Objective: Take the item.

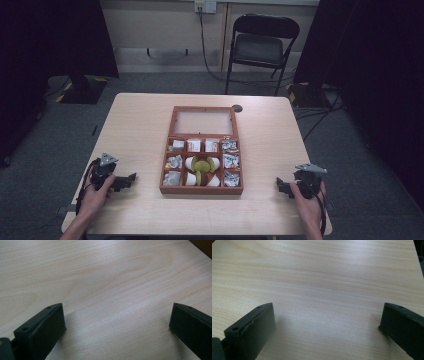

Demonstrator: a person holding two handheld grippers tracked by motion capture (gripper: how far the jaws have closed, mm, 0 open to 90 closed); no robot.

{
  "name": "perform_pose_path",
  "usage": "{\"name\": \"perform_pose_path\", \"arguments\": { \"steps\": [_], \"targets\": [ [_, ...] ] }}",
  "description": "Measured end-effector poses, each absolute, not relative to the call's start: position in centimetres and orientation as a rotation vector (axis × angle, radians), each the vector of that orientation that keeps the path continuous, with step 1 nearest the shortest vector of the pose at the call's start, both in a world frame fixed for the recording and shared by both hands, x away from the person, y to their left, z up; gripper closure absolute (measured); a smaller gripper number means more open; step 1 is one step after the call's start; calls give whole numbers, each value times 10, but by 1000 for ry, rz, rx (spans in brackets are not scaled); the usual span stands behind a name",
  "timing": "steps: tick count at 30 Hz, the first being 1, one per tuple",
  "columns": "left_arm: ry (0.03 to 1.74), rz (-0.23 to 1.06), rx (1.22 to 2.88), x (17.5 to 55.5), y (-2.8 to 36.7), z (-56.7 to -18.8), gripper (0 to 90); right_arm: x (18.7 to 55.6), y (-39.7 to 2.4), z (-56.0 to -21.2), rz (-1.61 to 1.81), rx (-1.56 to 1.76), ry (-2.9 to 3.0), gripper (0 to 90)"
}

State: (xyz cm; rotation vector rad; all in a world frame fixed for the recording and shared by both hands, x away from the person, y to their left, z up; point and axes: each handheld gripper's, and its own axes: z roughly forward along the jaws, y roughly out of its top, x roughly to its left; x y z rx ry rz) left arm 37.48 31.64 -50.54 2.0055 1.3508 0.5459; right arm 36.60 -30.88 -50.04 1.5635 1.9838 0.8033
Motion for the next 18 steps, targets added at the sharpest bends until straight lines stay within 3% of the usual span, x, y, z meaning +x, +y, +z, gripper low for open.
{"name": "perform_pose_path", "arguments": {
  "steps": [10,14,16,18],
  "targets": [
    [1352,544,1997,375,316,-506,0,365,-308,-500,802,1566,1979,1],
    [1352,543,1998,375,316,-506,0,364,-307,-499,805,1569,1974,48],
    [1352,544,1997,375,316,-506,0,363,-309,-496,814,1579,1954,155],
    [1352,544,1997,375,316,-506,0,363,-309,-496,814,1585,1956,141]
  ]
}}
